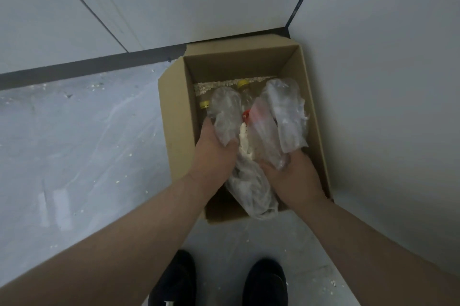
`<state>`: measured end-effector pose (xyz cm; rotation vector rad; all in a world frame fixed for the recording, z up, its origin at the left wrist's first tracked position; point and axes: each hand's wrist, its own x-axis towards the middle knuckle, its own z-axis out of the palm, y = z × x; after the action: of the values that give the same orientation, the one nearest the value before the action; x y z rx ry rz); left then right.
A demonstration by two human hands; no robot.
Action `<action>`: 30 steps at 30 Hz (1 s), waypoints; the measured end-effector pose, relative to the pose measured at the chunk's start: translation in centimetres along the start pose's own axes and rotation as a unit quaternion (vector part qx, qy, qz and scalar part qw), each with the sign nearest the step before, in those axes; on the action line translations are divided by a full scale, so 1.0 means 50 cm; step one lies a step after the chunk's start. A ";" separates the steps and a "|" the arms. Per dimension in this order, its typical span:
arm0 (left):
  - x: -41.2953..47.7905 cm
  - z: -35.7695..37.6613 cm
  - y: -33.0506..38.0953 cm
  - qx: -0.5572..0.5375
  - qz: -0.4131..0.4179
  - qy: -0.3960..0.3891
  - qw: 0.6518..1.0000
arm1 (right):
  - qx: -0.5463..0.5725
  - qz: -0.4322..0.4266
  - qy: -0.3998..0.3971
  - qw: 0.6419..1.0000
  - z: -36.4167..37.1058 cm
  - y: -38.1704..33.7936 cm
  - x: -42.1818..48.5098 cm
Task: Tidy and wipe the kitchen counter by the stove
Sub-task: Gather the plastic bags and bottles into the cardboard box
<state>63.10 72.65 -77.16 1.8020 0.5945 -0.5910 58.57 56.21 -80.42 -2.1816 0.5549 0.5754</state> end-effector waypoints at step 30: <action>-0.440 -0.405 0.426 0.380 0.165 -0.117 0.903 | -0.094 -0.103 -0.050 0.989 -0.361 -0.573 -0.448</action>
<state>62.66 83.63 -42.12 2.4350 -0.1543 -0.8578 60.53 63.28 -40.49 -2.3368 0.2250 0.6429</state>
